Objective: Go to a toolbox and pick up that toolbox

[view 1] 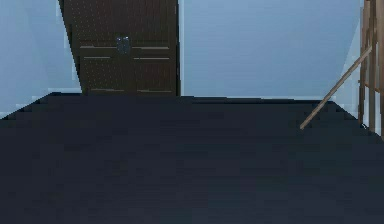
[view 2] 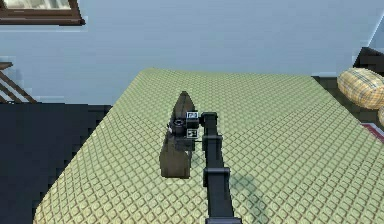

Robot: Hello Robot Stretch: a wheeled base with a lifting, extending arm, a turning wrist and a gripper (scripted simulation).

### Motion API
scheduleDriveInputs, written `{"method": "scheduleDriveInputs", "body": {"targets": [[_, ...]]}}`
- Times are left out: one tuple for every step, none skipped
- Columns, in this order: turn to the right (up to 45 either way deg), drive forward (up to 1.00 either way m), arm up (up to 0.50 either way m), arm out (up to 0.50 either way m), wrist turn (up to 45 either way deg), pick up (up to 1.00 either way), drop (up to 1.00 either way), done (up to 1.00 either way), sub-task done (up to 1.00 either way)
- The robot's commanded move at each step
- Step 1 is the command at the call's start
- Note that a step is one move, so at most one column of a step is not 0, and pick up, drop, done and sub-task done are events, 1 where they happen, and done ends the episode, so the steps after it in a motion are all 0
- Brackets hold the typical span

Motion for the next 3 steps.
{"method": "scheduleDriveInputs", "body": {"targets": [[0.0,0.0,0.0,0.0,3.0,0.0,0.0,0.0,0.0],[0.0,0.0,-0.3,0.0,0.0,0.0,0.0,0.0,0.0],[0.0,0.0,0.0,0.0,0.0,1.0,0.0,0.0,0.0]]}}
